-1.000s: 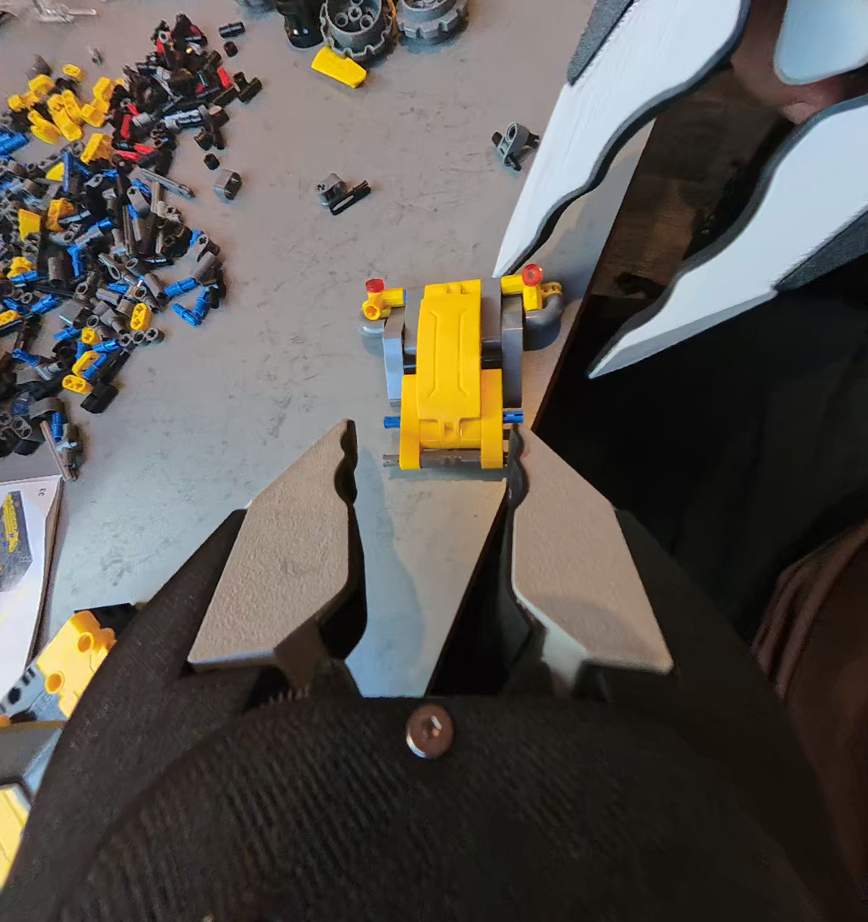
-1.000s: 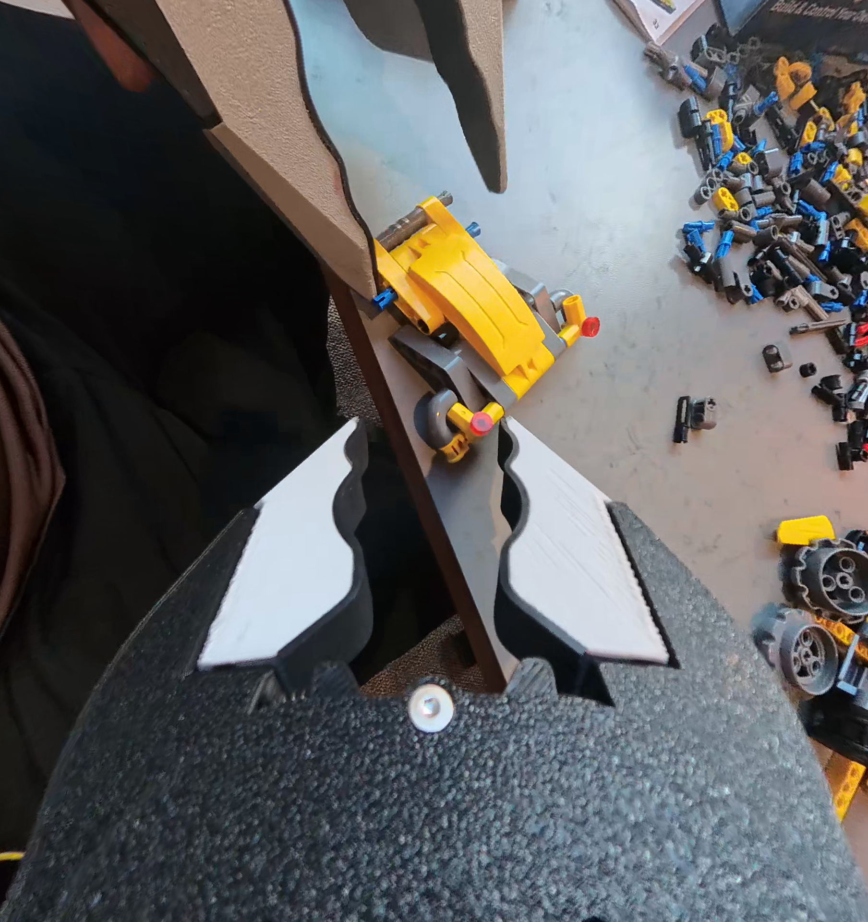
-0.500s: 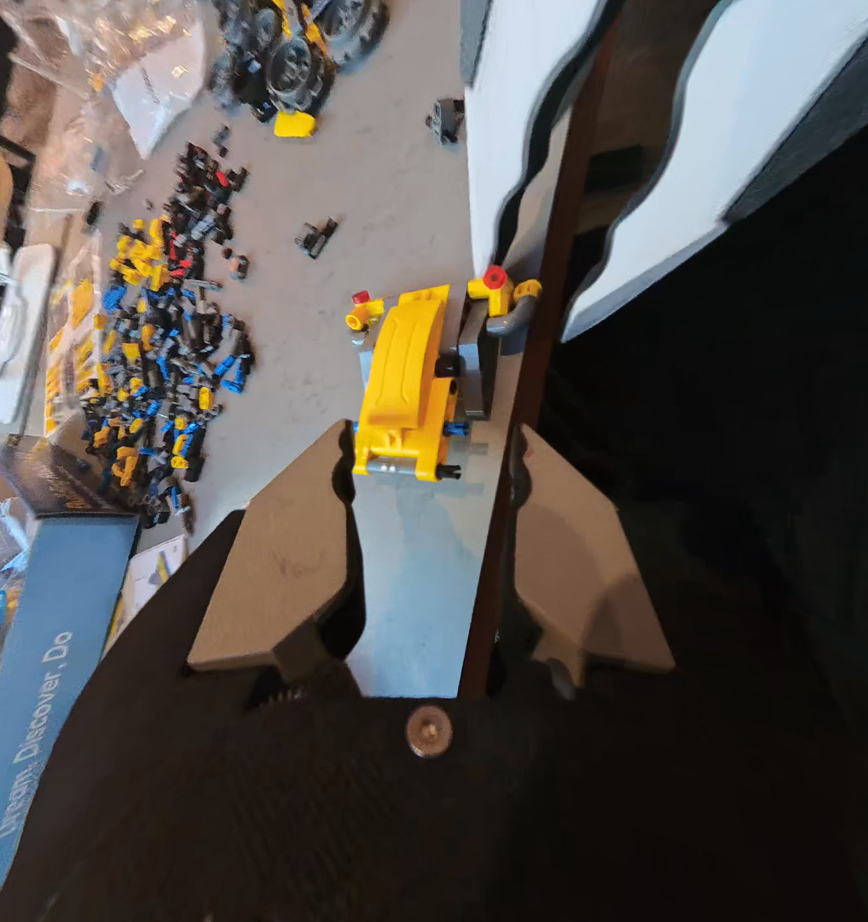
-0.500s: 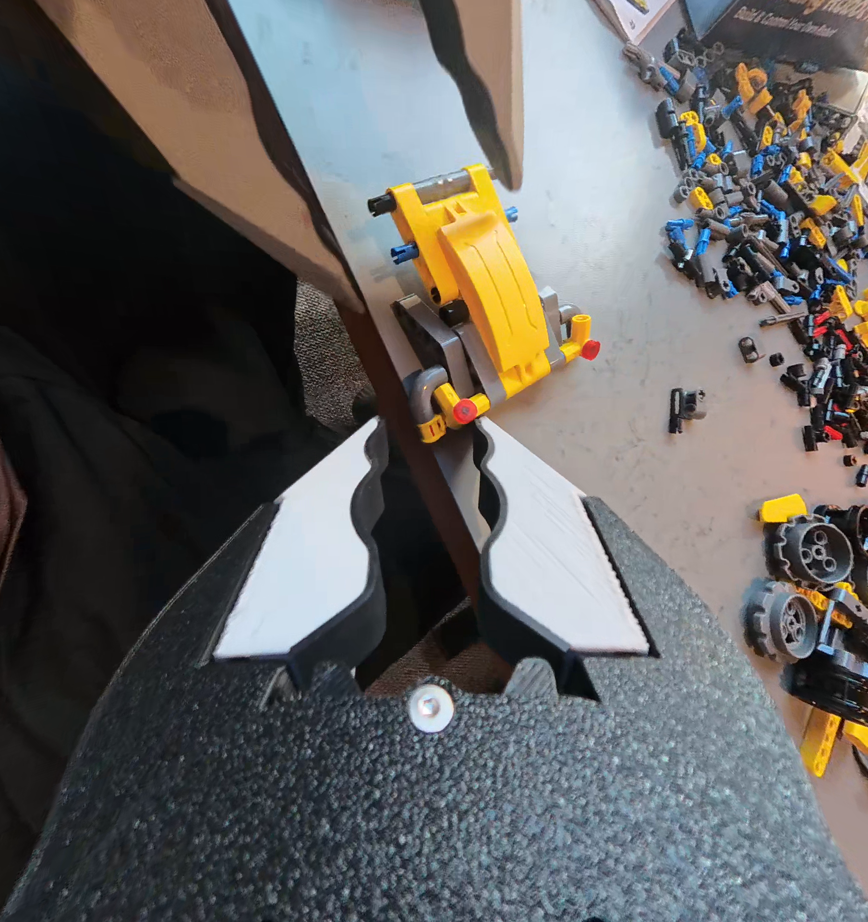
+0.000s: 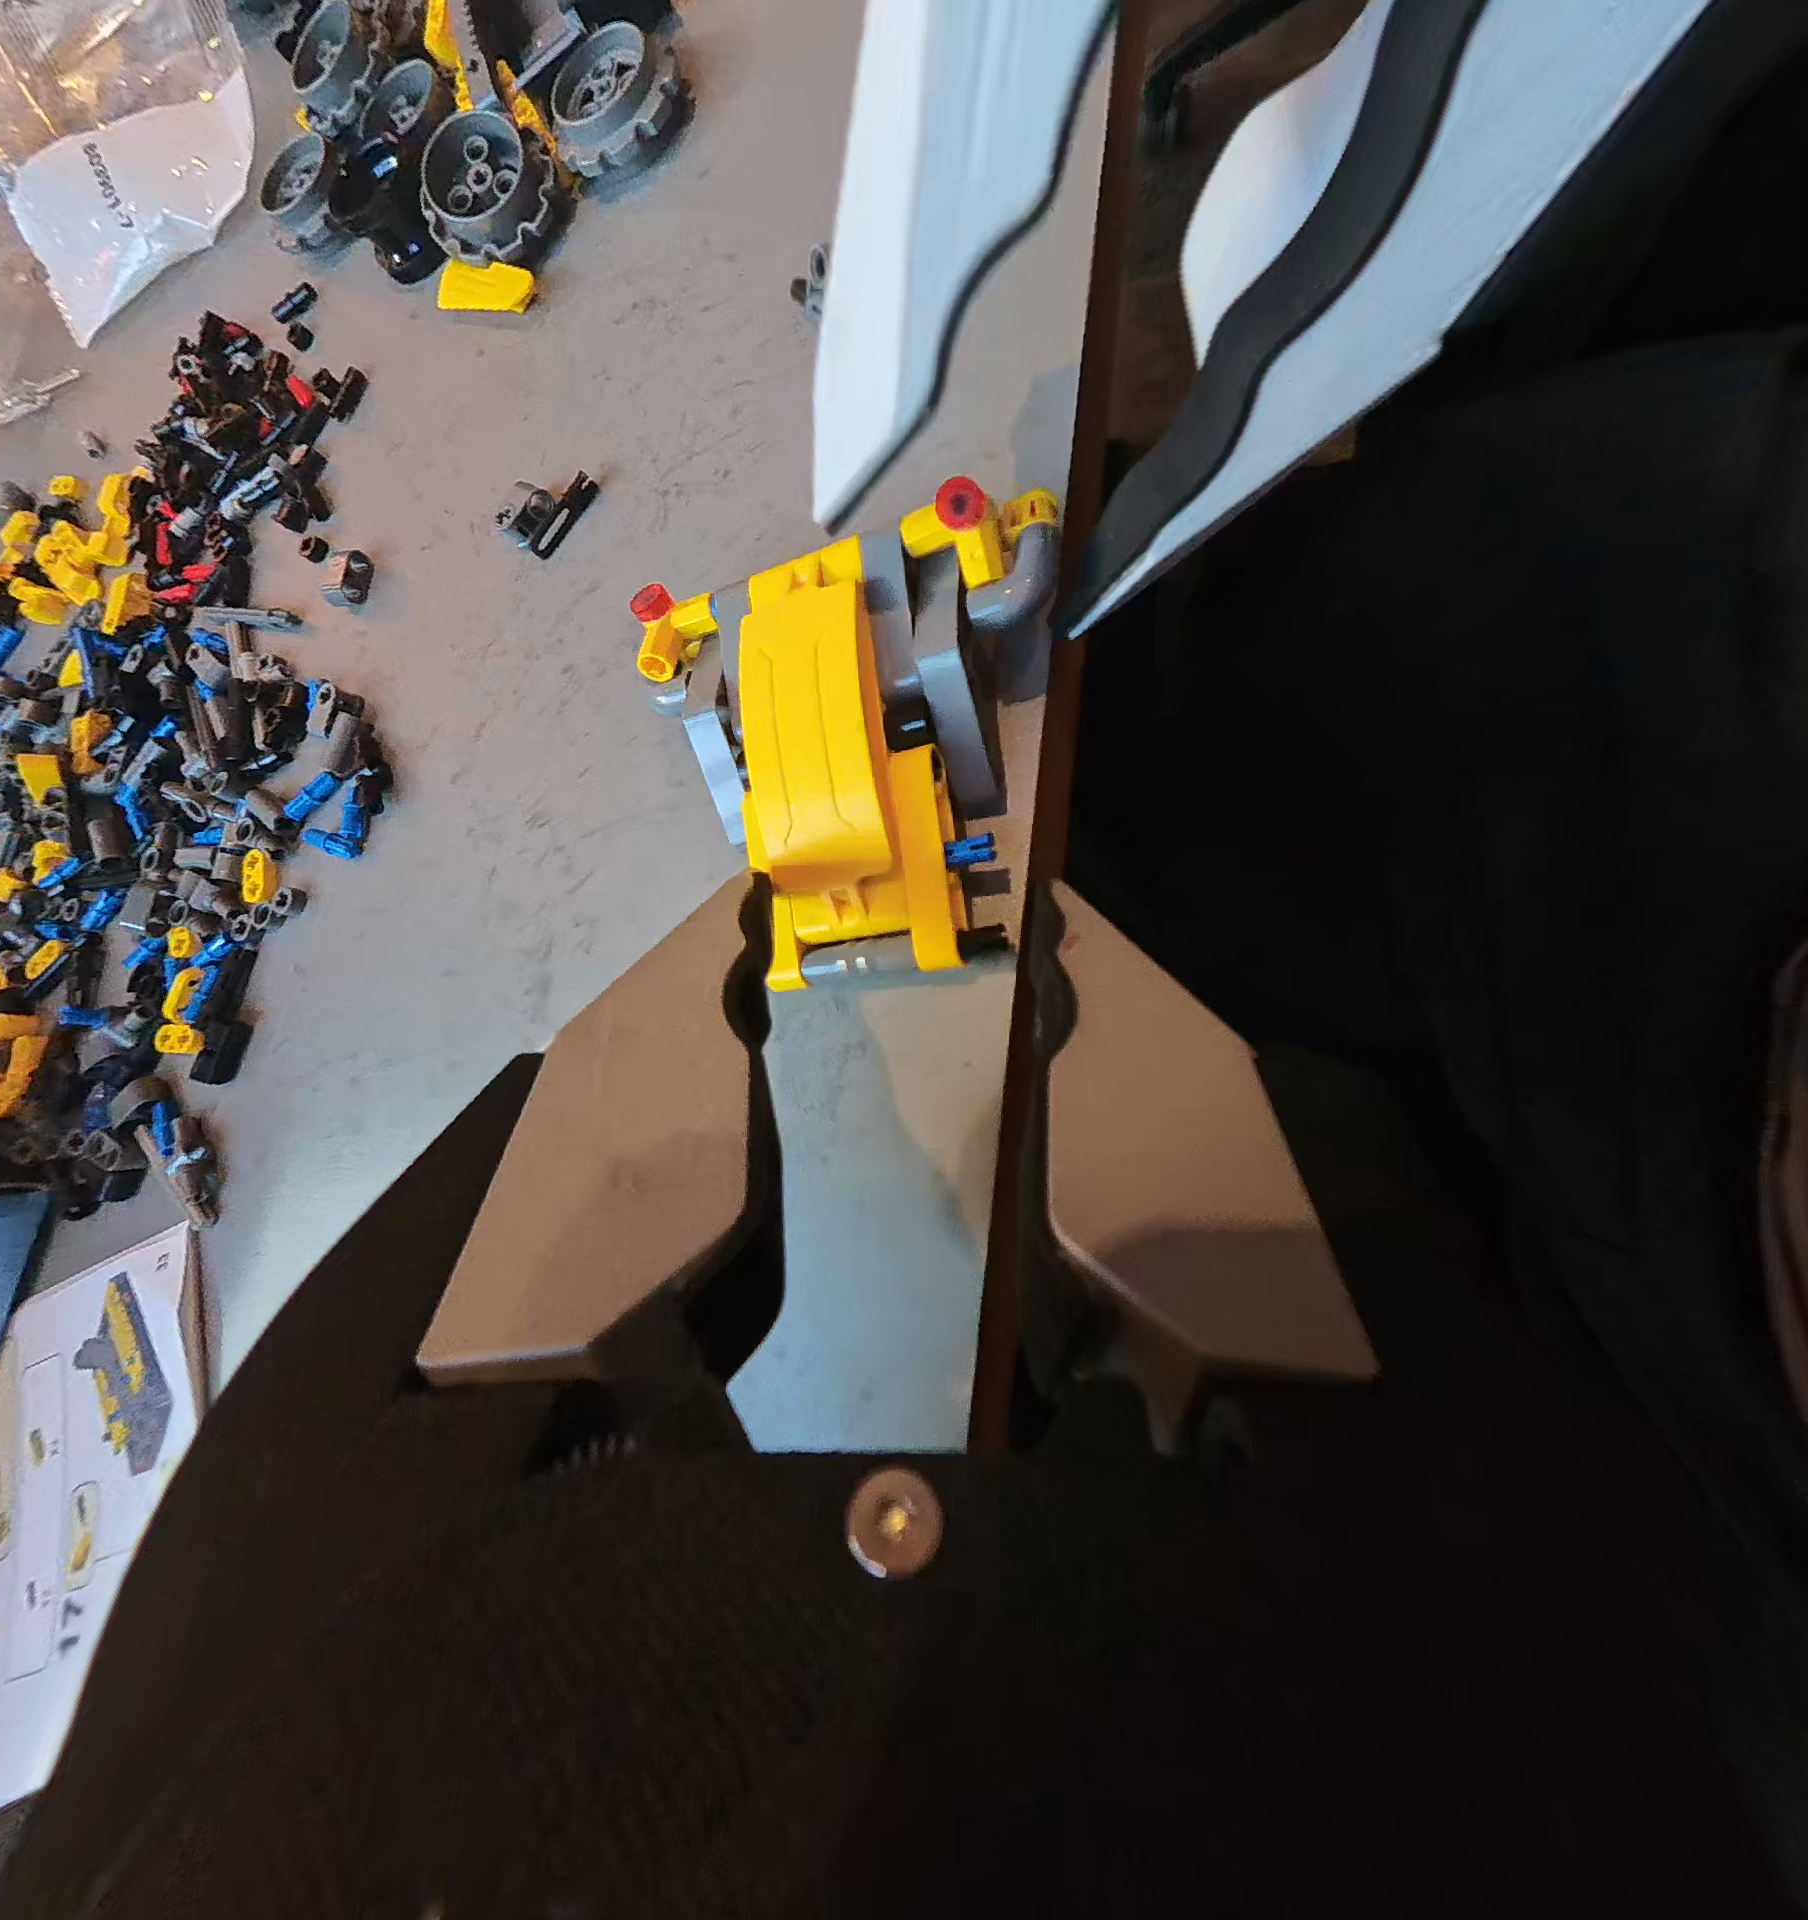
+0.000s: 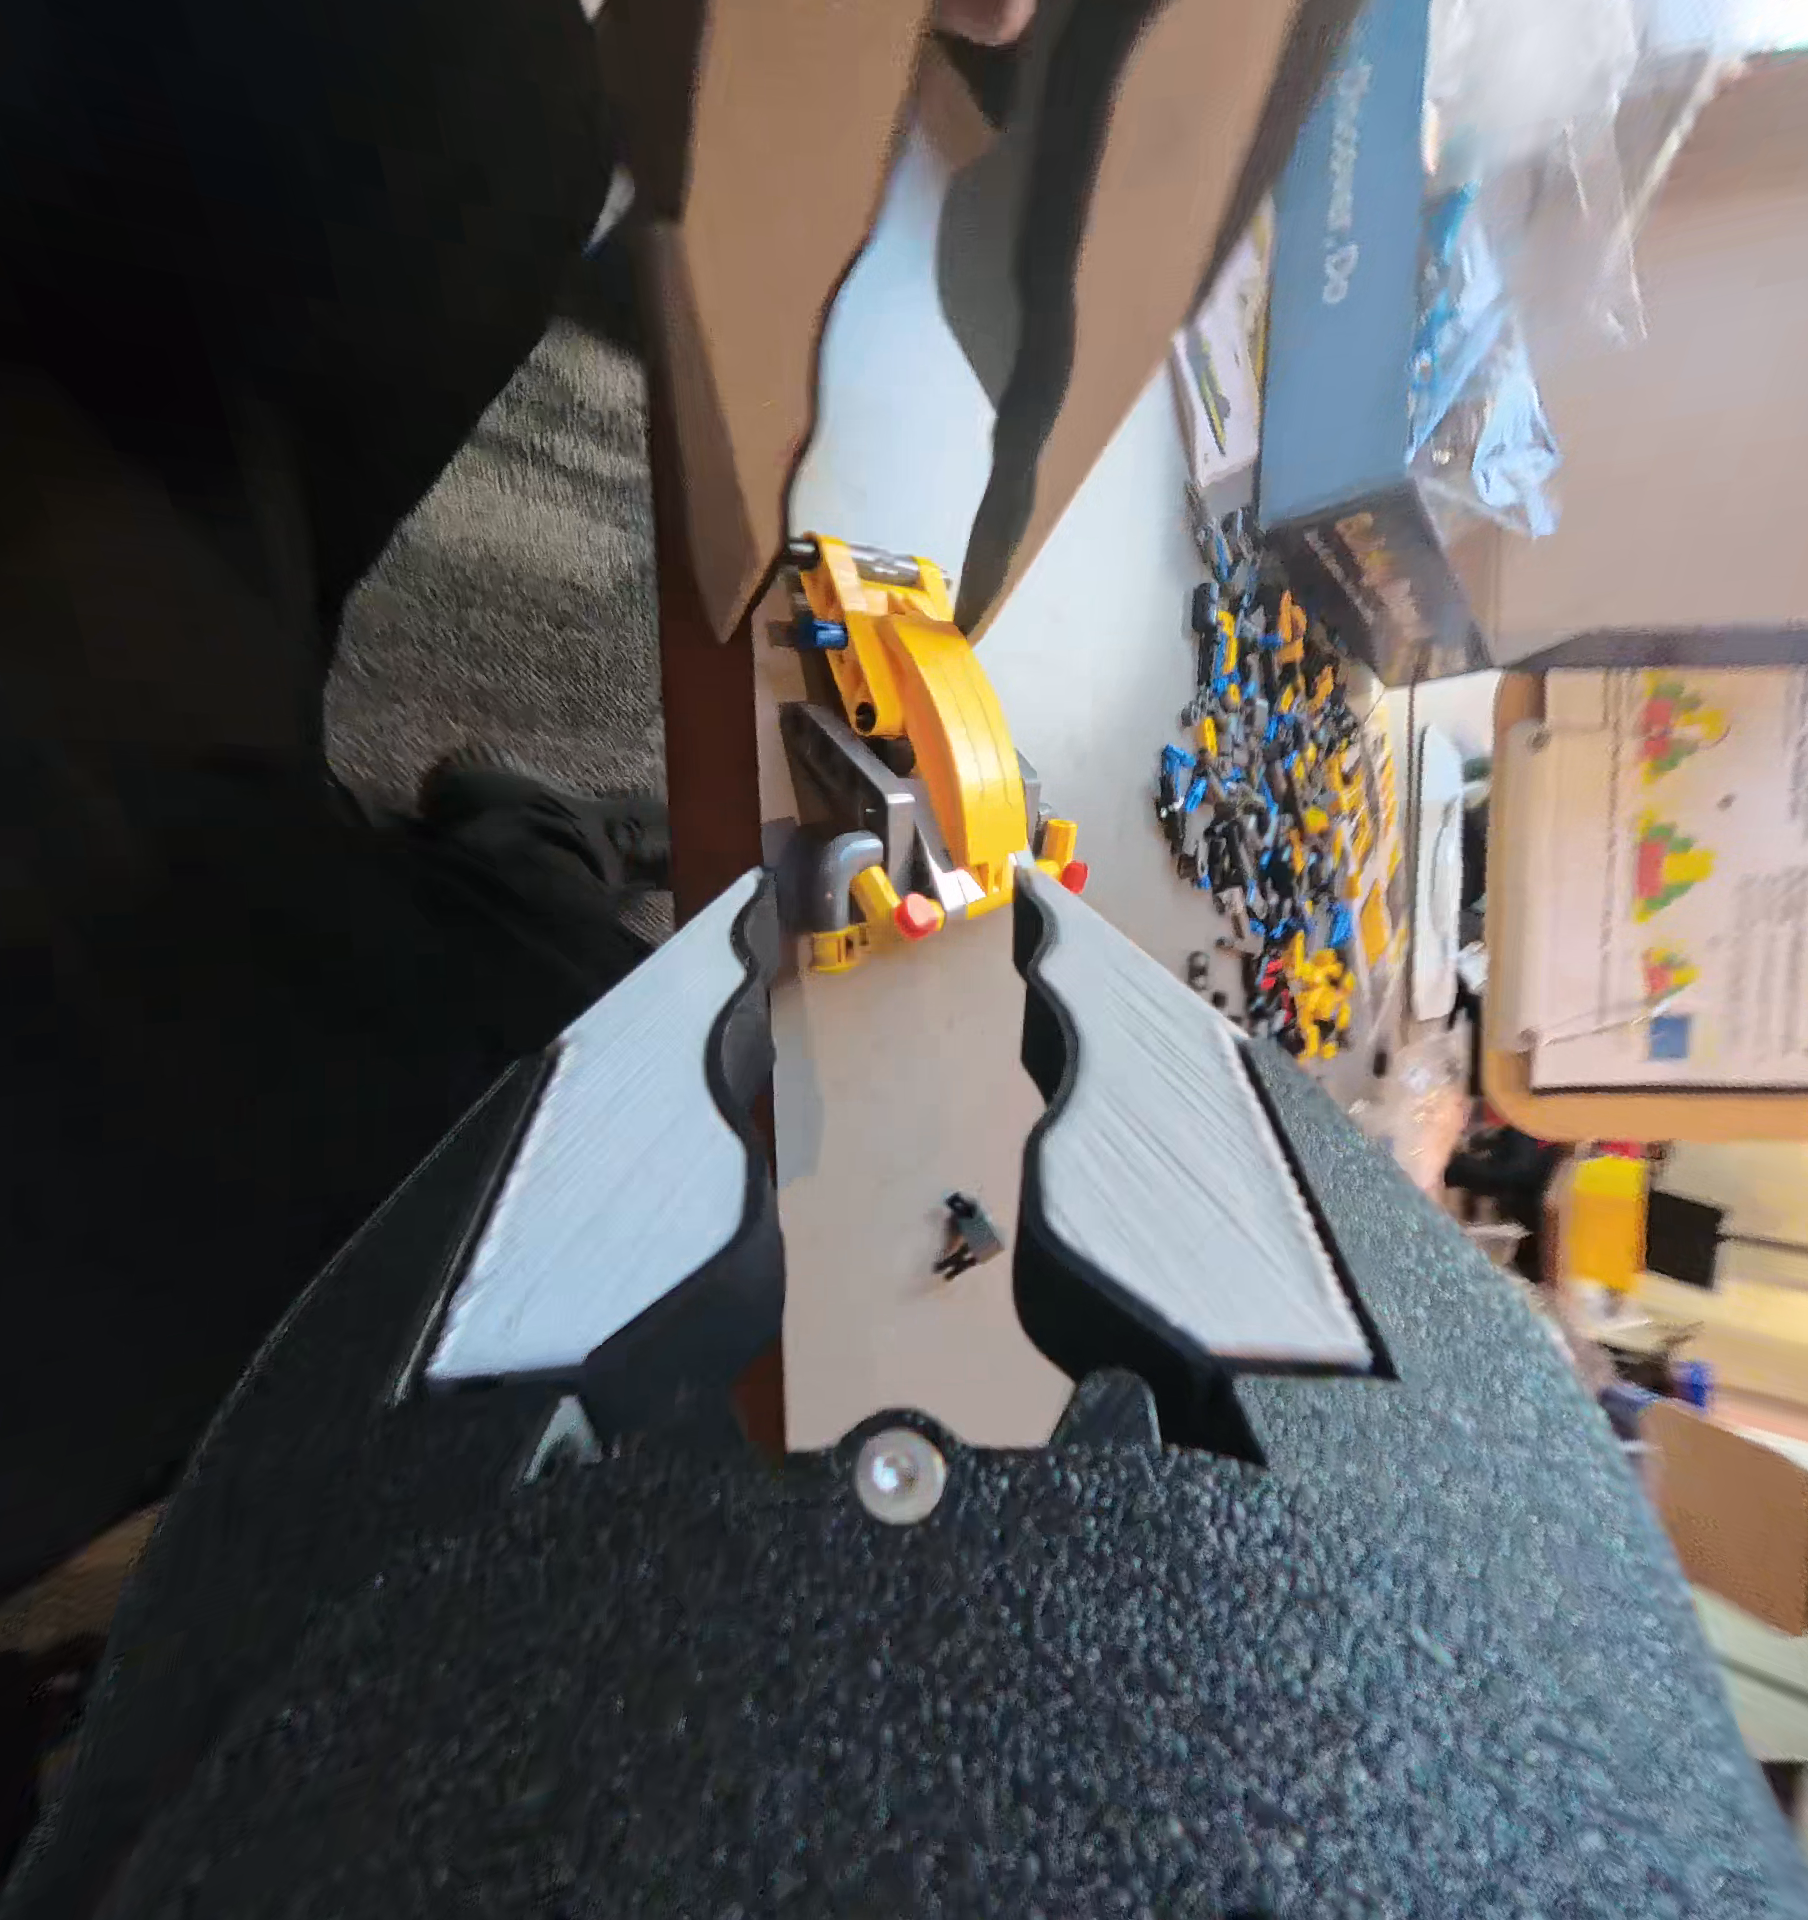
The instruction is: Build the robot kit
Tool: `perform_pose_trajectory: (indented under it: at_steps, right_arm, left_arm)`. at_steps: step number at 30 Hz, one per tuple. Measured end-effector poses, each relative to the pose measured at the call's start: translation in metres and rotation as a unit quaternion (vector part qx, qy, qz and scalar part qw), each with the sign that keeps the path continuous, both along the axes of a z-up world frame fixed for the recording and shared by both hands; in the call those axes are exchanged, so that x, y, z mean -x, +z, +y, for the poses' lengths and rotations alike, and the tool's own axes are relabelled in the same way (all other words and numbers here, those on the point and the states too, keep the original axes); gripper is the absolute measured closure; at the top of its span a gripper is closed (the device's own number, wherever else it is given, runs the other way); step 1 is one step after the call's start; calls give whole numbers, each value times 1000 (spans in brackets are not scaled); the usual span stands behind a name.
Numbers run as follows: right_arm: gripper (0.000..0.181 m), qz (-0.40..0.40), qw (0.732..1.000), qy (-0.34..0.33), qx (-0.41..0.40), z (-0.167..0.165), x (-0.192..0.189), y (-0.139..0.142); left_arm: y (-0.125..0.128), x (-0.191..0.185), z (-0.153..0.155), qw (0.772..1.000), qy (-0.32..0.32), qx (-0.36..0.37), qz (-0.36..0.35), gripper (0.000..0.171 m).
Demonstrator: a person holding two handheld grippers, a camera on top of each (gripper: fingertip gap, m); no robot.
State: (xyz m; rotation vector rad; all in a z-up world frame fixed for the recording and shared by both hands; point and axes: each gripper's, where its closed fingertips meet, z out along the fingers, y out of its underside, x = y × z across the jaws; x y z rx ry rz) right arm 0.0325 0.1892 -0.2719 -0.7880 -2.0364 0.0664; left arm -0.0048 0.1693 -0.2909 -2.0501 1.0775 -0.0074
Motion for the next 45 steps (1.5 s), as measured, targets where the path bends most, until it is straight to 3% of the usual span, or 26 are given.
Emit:
perform_pose_trajectory:
  at_steps: [4, 9, 14, 21, 29, 35, 45]
  right_arm:
    - [161, -19, 999, 32, -26, -7, 6, -7]
    - [164, 4, 999, 25, -33, -11, 8, -6]
    - [166, 27, 1000, -1, 11, -14, 6, -1]
    - [171, 46, 995, -27, 83, -16, 9, 7]
    - [170, 50, 995, -28, 85, -16, 9, 8]
    - [169, 61, 998, -2, 22, -18, 8, 19]
    - [161, 80, 995, -5, 66, -14, -7, 30]
  left_arm:
    - [1, -1, -2, 1000, -5, 1, -21, 129]
    - [4, 0, -3, 999, 20, -35, -15, 129]
    - [22, -6, -4, 989, 37, -137, 36, 126]
    - [22, -18, 7, 963, 33, -226, 141, 130]
    - [18, -19, 12, 966, 44, -224, 125, 139]
    - [27, -12, 8, 970, 52, -216, 94, 143]
    - [34, -10, 2, 976, 33, -206, 69, 145]
